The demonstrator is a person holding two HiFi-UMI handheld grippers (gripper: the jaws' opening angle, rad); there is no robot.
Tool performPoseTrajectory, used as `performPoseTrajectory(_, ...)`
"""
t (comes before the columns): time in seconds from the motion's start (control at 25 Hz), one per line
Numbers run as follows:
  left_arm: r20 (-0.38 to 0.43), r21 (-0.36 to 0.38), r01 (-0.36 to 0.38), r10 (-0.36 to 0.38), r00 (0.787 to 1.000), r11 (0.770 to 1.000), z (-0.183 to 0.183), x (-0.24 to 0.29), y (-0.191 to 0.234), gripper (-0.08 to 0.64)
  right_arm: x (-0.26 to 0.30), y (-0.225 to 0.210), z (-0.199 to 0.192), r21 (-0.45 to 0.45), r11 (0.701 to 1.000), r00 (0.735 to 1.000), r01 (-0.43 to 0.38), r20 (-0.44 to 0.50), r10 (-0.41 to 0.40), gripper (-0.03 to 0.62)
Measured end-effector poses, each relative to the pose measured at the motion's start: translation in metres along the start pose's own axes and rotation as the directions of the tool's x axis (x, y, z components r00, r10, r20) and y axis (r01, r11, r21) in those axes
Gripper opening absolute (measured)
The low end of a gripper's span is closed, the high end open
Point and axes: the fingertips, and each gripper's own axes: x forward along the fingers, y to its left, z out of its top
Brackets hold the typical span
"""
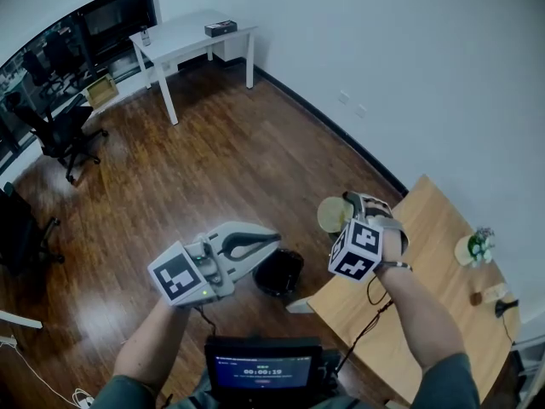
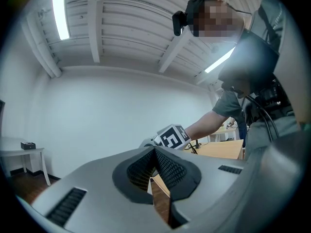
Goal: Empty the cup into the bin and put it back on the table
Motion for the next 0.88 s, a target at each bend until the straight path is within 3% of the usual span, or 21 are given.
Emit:
performPoseTrajectory(0.52,0.001,-0.004,0.011,-0.011,1.0,1.0,0.0,0.0,0.003,0.0,0.007,-0.009,0.011,-0.103,0.994,0.999,0.028,-0.019,-0.031,0.382)
performPoseTrajectory(0.88,-0.004,0.0,0.005,-0.005,1.0,1.0,-0.003,-0.007,0.006,0.0,0.011,-0.009,0.014,-0.237,0.97,0.996,0.05,-0.065,-0.067,0.382)
